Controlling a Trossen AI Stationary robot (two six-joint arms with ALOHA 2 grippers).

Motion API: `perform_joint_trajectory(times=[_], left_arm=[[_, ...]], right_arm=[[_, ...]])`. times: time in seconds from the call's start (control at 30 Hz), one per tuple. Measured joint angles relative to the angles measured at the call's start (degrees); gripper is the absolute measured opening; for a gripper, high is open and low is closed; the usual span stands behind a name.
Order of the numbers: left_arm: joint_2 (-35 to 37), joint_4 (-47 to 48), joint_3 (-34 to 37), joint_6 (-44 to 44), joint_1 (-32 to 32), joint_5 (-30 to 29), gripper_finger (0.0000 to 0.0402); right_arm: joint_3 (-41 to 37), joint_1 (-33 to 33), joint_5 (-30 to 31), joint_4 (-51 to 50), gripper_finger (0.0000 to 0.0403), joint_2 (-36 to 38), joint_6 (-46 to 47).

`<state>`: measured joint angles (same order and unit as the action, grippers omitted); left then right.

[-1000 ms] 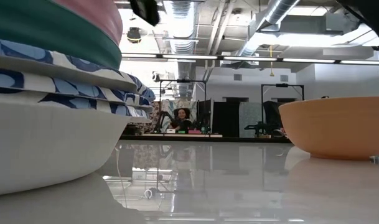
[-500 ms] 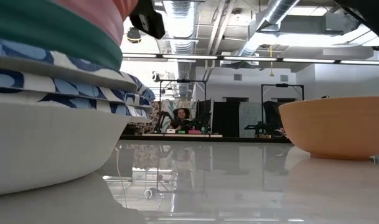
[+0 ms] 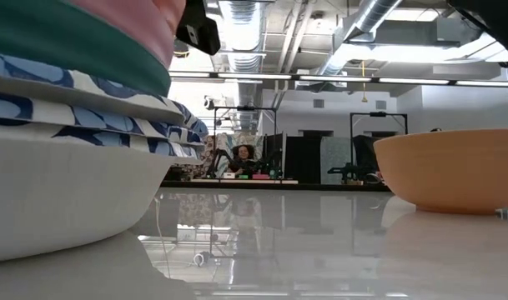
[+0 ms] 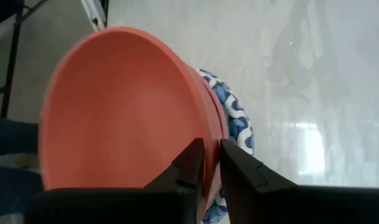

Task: Nest bowls inside each other
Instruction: Stack the orange bowl on top of the pink bowl, then stack the white bowl on top of the orange bowl

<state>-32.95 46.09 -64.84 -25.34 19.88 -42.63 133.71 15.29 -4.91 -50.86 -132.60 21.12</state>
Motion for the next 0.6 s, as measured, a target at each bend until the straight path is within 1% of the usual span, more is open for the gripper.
perform_joint_trajectory(times=[0.2, 0.4, 0.5, 0.6], left_arm=[[0.0, 0.0, 0.0, 0.0, 0.0, 0.0, 0.0221], [0.0, -0.1, 0.4, -1.2, 0.0, 0.5, 0.0221], [0.0, -0.1, 1.3, -2.2, 0.0, 2.3, 0.0221], [0.0, -0.2, 1.9, -2.8, 0.0, 4.2, 0.0221]], right_arm=[[0.0, -0.8, -5.1, 0.0, 0.0096, 0.0, -0.2], [0.0, -1.6, -5.5, 0.7, 0.0149, 0.0, -0.6], [0.0, -2.2, -4.2, 0.8, 0.017, 0.5, -0.2], [0.0, -2.0, 0.6, 1.0, 0.0176, 2.8, -2.9]])
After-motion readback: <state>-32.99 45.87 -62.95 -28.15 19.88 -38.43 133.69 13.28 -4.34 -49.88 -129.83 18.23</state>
